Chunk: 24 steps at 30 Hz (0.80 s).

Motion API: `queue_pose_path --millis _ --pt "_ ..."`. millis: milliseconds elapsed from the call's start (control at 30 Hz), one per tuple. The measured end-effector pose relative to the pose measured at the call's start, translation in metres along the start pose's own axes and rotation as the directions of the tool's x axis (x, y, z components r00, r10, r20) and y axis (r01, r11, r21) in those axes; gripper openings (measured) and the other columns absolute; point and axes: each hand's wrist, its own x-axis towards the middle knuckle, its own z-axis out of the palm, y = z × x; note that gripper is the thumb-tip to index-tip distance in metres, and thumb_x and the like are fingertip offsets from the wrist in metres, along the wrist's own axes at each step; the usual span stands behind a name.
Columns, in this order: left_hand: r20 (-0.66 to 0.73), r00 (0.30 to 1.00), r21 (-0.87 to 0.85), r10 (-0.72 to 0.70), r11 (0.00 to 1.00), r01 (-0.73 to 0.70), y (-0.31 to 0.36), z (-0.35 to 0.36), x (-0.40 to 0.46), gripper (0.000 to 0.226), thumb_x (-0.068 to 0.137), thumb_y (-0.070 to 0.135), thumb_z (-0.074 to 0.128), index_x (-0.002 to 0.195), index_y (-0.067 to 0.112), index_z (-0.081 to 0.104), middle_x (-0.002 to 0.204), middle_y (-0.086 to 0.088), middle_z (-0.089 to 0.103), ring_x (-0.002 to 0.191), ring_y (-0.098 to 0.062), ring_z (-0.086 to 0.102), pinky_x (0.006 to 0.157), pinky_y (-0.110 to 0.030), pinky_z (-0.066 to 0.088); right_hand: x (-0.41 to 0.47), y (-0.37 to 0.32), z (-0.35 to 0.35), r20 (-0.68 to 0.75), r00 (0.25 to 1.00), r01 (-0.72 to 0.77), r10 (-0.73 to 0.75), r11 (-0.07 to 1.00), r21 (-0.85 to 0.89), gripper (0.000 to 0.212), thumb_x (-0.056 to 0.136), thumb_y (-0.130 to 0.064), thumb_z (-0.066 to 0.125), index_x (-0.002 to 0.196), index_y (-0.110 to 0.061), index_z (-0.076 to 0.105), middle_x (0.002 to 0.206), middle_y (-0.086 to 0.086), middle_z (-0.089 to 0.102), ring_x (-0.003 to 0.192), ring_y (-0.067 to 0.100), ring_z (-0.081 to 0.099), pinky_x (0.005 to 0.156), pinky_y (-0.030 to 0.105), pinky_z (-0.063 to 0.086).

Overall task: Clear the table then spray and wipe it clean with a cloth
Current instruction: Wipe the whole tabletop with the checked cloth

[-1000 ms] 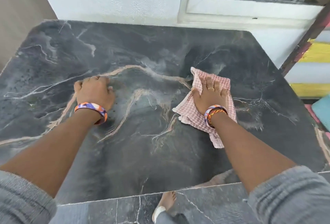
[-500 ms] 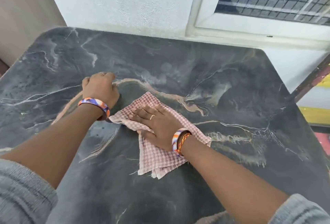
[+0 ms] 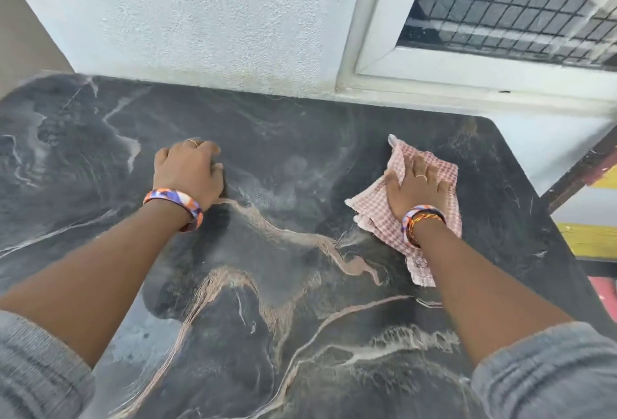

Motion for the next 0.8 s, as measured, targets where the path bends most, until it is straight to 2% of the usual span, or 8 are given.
queue_pose_path --millis 100,167,333,400,467,567,733,800 --pt "-0.006 1.000 0.000 -0.010 1.000 0.010 -0.010 0.001 0.014 0.033 0.089 0.017 0.049 0.121 0.010 0.057 0.132 -0.014 0.055 0.124 -0.035 0.047 0.108 -0.045 0.026 0.018 -0.054 0.004 -0.011 0.985 0.171 -0.171 0.984 -0.041 0.056 0.101 -0.041 0.020 0.152 -0.019 0.010 0.161 0.003 0.005 0.148 0.027 0.004 0.120 0.044 0.004" --pt "-0.014 1.000 -0.001 -0.026 1.000 0.026 -0.019 -0.002 0.020 0.033 0.089 0.015 0.050 0.120 0.010 0.058 0.132 -0.015 0.055 0.123 -0.036 0.047 0.107 -0.046 0.027 0.013 -0.100 0.012 -0.002 0.935 0.355 -0.355 0.934 -0.034 0.055 0.101 -0.039 0.023 0.152 -0.020 0.014 0.161 0.003 0.010 0.148 0.026 0.008 0.120 0.044 0.006" --pt "-0.038 0.995 0.009 -0.091 0.996 0.092 -0.038 -0.015 0.031 0.034 0.089 0.011 0.046 0.120 0.008 0.059 0.130 -0.019 0.056 0.120 -0.039 0.049 0.105 -0.047 0.028 -0.053 -0.184 0.037 0.064 0.625 0.779 -0.778 0.627 0.019 0.051 0.100 -0.036 0.031 0.149 -0.022 0.025 0.159 0.001 0.020 0.147 0.024 0.014 0.119 0.040 0.005" --pt "-0.042 0.994 -0.002 -0.100 0.995 0.100 -0.038 -0.020 0.036 0.035 0.089 0.010 0.045 0.121 0.007 0.059 0.130 -0.019 0.055 0.122 -0.039 0.048 0.105 -0.048 0.027 -0.075 -0.178 0.039 0.107 0.533 0.841 -0.839 0.539 0.041 0.051 0.100 -0.037 0.033 0.149 -0.024 0.025 0.159 -0.001 0.019 0.147 0.022 0.013 0.119 0.039 0.004" --pt "-0.039 0.994 -0.017 -0.101 0.995 0.101 -0.032 -0.022 0.043 0.035 0.089 0.010 0.046 0.122 0.006 0.057 0.132 -0.020 0.054 0.123 -0.039 0.046 0.105 -0.047 0.028 -0.083 -0.156 0.037 0.149 0.496 0.861 -0.855 0.506 0.039 0.053 0.099 -0.041 0.032 0.149 -0.028 0.023 0.159 -0.004 0.016 0.148 0.020 0.010 0.119 0.039 0.001" --pt "-0.003 0.998 -0.009 -0.061 0.998 0.061 -0.018 -0.019 0.052 0.036 0.090 0.014 0.048 0.124 0.006 0.055 0.134 -0.018 0.052 0.126 -0.037 0.044 0.106 -0.046 0.029 -0.074 -0.114 0.027 0.183 0.561 0.821 -0.807 0.571 -0.002 0.056 0.097 -0.051 0.029 0.150 -0.036 0.015 0.160 -0.008 0.010 0.149 0.017 0.004 0.119 0.044 -0.003" --pt "0.051 0.998 0.024 0.028 0.999 -0.029 0.001 -0.007 0.070 0.039 0.090 0.021 0.048 0.126 0.007 0.051 0.139 -0.014 0.048 0.129 -0.036 0.040 0.106 -0.046 0.029 0.000 -0.061 0.011 0.093 0.864 0.501 -0.495 0.864 -0.050 0.065 0.090 -0.064 0.019 0.149 -0.040 0.009 0.160 -0.012 0.003 0.149 0.015 -0.001 0.118 0.044 -0.003" --pt "0.051 0.998 0.025 0.040 0.999 -0.041 0.003 -0.003 0.078 0.040 0.091 0.023 0.048 0.127 0.008 0.050 0.141 -0.013 0.045 0.131 -0.034 0.038 0.107 -0.045 0.028 0.031 -0.048 0.005 0.051 0.942 0.334 -0.333 0.942 -0.022 0.063 0.093 -0.062 0.023 0.150 -0.038 0.008 0.160 -0.011 0.002 0.149 0.017 -0.002 0.119 0.046 -0.002"
